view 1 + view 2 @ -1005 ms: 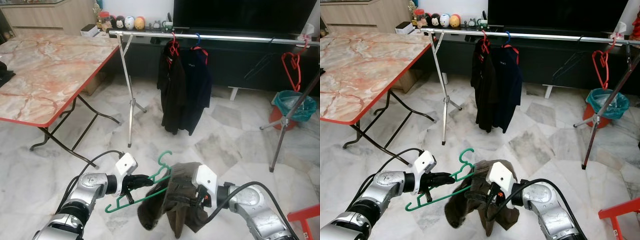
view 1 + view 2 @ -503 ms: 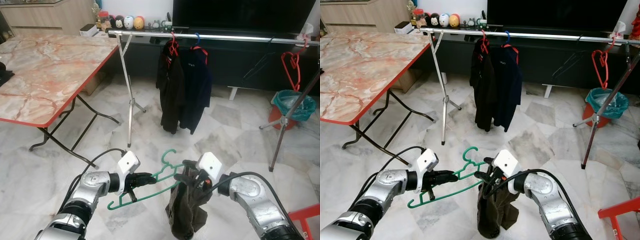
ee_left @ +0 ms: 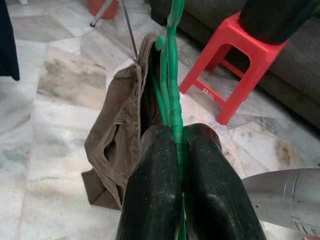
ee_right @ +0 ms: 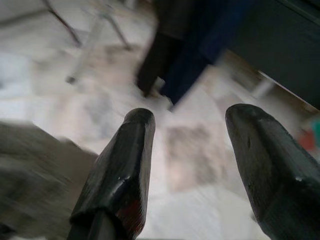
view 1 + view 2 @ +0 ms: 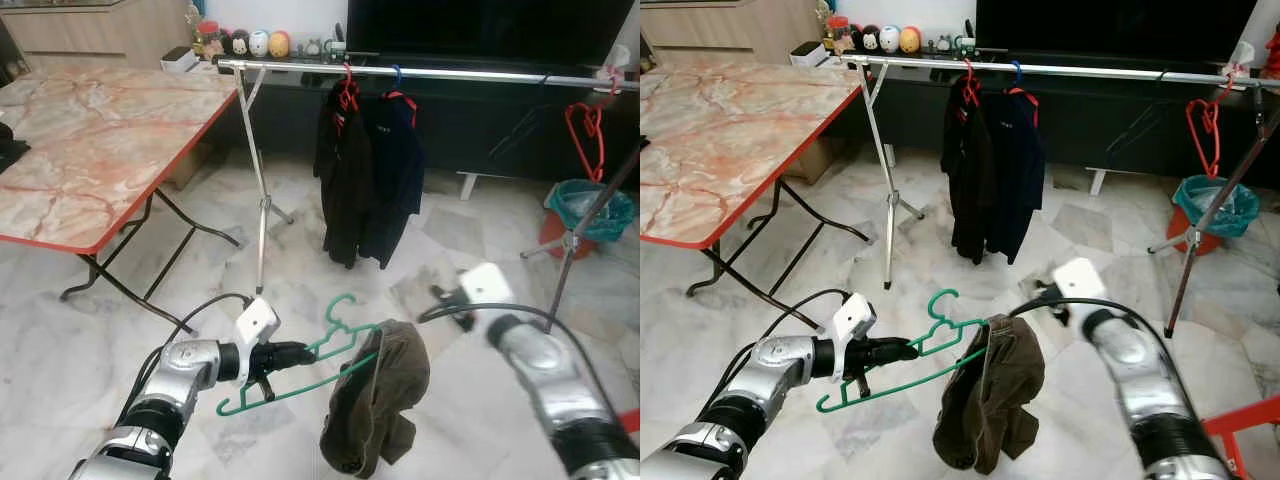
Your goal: Hang hanger
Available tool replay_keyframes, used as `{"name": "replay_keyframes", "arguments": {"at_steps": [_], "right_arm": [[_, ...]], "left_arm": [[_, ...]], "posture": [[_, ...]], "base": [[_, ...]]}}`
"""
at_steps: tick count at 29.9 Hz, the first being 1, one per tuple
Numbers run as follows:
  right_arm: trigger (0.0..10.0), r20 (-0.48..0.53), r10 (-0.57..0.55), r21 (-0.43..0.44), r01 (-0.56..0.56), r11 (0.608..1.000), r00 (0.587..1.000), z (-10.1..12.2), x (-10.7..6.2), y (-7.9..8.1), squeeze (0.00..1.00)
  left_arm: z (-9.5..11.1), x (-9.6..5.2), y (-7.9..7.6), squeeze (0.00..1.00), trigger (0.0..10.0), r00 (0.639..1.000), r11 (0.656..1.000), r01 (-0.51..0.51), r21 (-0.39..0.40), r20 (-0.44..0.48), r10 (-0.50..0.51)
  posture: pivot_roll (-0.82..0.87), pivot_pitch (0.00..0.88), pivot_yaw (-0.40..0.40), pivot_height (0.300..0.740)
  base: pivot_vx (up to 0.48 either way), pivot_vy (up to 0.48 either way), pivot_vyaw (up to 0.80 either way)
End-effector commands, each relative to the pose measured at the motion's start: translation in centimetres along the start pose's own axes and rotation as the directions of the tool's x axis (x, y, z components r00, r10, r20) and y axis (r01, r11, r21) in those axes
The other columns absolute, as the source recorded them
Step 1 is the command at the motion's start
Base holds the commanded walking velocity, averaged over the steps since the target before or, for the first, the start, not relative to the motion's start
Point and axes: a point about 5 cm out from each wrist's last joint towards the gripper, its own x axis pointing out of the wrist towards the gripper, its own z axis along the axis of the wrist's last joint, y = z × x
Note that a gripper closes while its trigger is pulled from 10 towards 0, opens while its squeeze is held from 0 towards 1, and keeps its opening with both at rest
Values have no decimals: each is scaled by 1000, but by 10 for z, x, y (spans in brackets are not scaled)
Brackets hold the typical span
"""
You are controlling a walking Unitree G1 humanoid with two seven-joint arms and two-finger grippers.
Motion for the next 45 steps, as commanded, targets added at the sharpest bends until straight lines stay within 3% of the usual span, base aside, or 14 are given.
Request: {"name": "replay_keyframes", "arguments": {"at_steps": [1,5,10,13,21,22,23,24,25,26,30,36,37,45], "right_arm": [[10000,-20,68,-17,-69,997,997,-5,-1,2,0],[10000,-72,186,-63,-191,980,980,-20,-10,5,0],[10000,-117,218,-93,-229,969,969,-34,-23,-13,0],[10000,-152,315,-115,-334,936,937,-41,-32,-18,0],[10000,-104,470,-74,-478,875,877,-39,-44,-27,0],[10000,-84,498,-62,-504,862,863,-36,-45,-28,0],[10000,-77,506,-53,-511,858,859,-35,-45,-29,0],[10000,-65,520,-53,-523,850,852,-33,-45,-29,404],[10000,-57,529,-54,-532,845,846,-32,-46,-29,404],[10000,-43,540,-48,-542,839,841,-31,-46,-29,1000],[10000,19,576,-65,-574,816,817,-24,-47,-28,1000],[10000,10,709,-71,-707,704,705,-24,-55,-23,1000],[10000,-6,733,-84,-731,677,680,-24,-55,-22,0],[10000,-14,783,-163,-774,611,622,-17,-51,-13,0]], "left_arm": [[15,-1,2,0,10000,997,1000,18,22,75,-19],[20,-2,1,0,10000,994,999,47,18,101,-49],[23,-6,-5,0,10000,986,988,151,44,64,-153],[25,-9,-10,0,10000,975,974,217,67,39,-220],[30,-12,-17,0,10000,954,952,297,75,11,-298],[31,-12,-18,82,10000,953,951,300,77,9,-301],[31,-12,-18,82,10000,953,951,301,77,8,-302],[31,-12,-19,55,10000,953,951,300,79,7,-302],[31,-12,-19,55,10000,954,951,300,80,5,-301],[31,-11,-19,39,10000,954,951,299,81,5,-300],[32,-10,-20,0,10000,955,952,296,82,2,-297],[33,-10,-22,0,10000,952,948,306,83,-3,-307],[33,-9,-23,0,10000,950,946,312,85,-4,-312],[36,-8,-28,0,10000,936,932,350,97,-9,-351]], "posture": [[71,7,7,740],[72,7,6,740],[71,4,4,740],[71,2,4,740],[70,0,1,740],[70,0,1,740],[69,0,-3,740],[69,0,-3,740],[69,0,-3,740],[68,0,-3,740],[69,0,-5,740],[67,0,-6,740],[67,0,-6,740],[70,0,-9,740]], "base": [[0,0,0],[0,0,0],[0,0,0],[0,0,0],[0,0,0],[0,0,0],[0,0,0],[0,0,0],[0,0,0],[0,0,0],[0,0,0],[0,0,0],[0,0,0],[0,0,0]]}}
